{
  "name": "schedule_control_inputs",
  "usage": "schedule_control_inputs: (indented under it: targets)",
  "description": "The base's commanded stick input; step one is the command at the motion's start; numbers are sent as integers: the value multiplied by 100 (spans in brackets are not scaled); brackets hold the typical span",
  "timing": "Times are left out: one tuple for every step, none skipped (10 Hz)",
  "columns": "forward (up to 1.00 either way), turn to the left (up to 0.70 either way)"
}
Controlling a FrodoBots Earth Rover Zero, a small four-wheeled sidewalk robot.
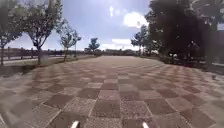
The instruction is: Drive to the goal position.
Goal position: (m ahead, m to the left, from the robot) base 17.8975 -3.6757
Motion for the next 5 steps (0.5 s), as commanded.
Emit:
schedule_control_inputs:
  targets:
    - [100, 0]
    - [100, 0]
    - [100, 0]
    - [100, 0]
    - [100, 0]
